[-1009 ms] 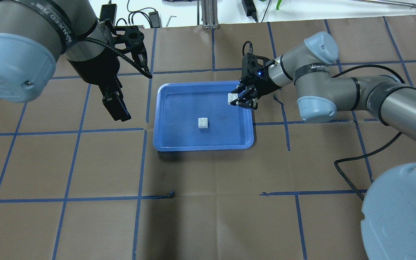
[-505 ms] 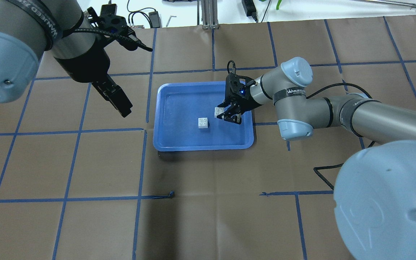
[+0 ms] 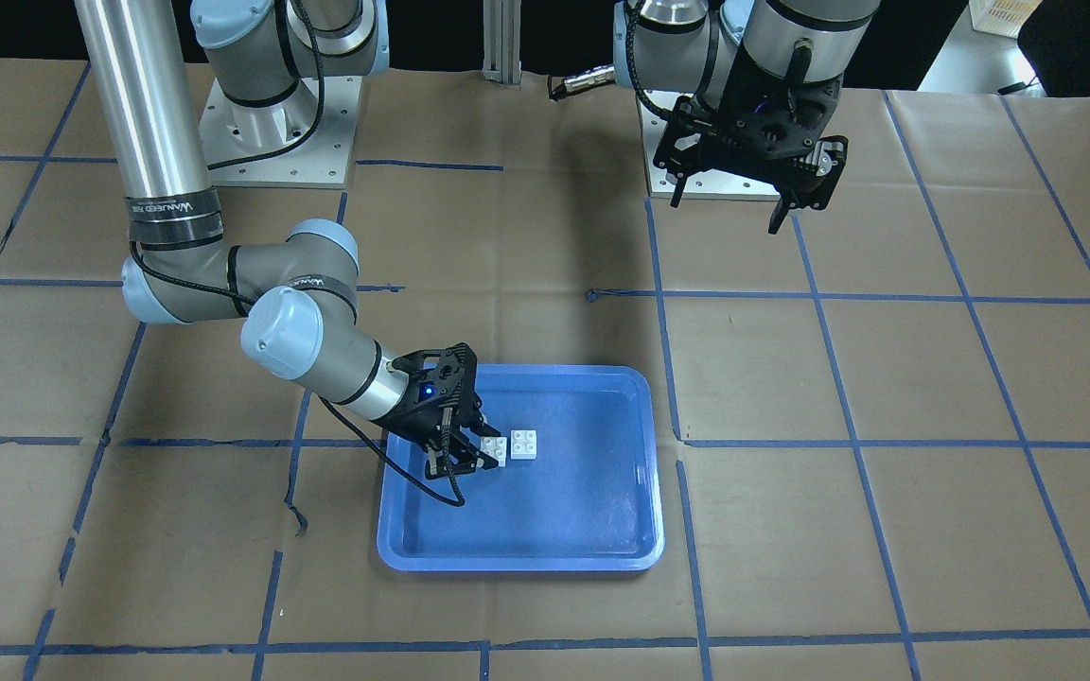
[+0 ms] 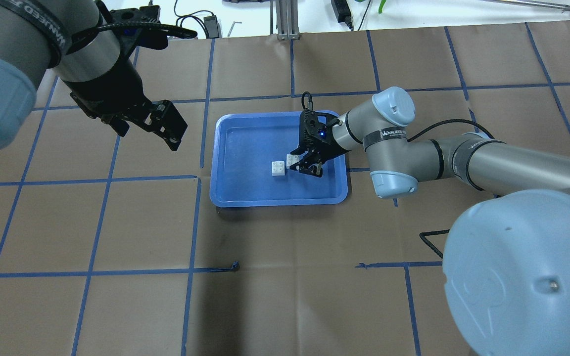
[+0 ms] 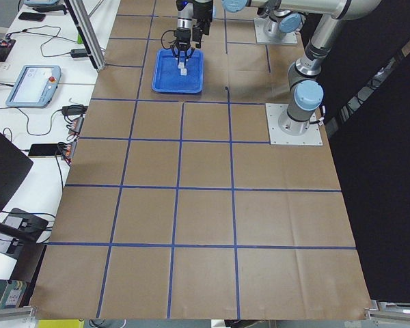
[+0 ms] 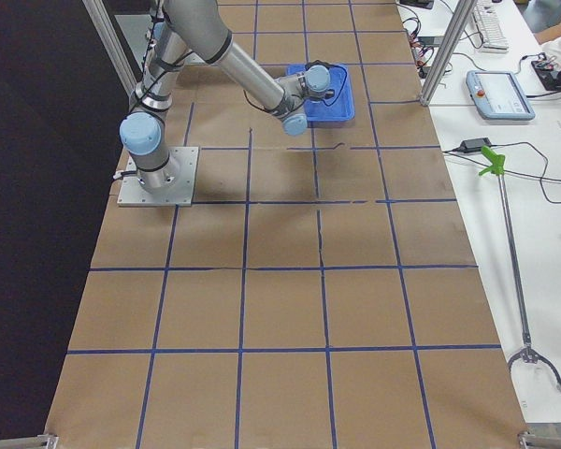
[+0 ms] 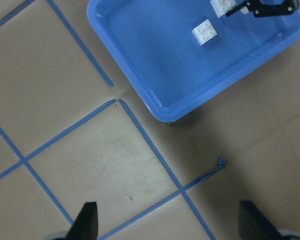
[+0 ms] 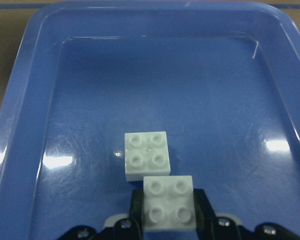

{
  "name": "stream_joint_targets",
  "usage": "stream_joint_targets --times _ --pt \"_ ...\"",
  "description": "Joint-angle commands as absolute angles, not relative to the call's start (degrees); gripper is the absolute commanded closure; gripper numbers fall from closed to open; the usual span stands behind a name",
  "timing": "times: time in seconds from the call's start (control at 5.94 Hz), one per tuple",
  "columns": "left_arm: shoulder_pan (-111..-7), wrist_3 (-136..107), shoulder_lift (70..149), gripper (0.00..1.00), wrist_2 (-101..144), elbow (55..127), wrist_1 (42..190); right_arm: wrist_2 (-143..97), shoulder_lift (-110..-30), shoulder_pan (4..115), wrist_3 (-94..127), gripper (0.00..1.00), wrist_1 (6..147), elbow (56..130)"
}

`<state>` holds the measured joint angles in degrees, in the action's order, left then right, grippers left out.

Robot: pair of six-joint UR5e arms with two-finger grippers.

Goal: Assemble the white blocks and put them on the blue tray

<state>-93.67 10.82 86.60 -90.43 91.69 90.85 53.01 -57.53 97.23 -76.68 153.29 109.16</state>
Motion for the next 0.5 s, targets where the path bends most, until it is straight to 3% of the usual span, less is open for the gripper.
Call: stream_joint_targets --times 0.0,0.34 --pt "-93.3 3.9 86.0 0.0 -90.6 91.8 88.9 53.1 -57.2 97.6 -76.6 0.63 153.3 109.2" --pt "-92.8 1.9 85.8 0.0 -90.7 91.5 89.4 53.1 -57.2 97.6 -76.4 0.63 153.1 109.2"
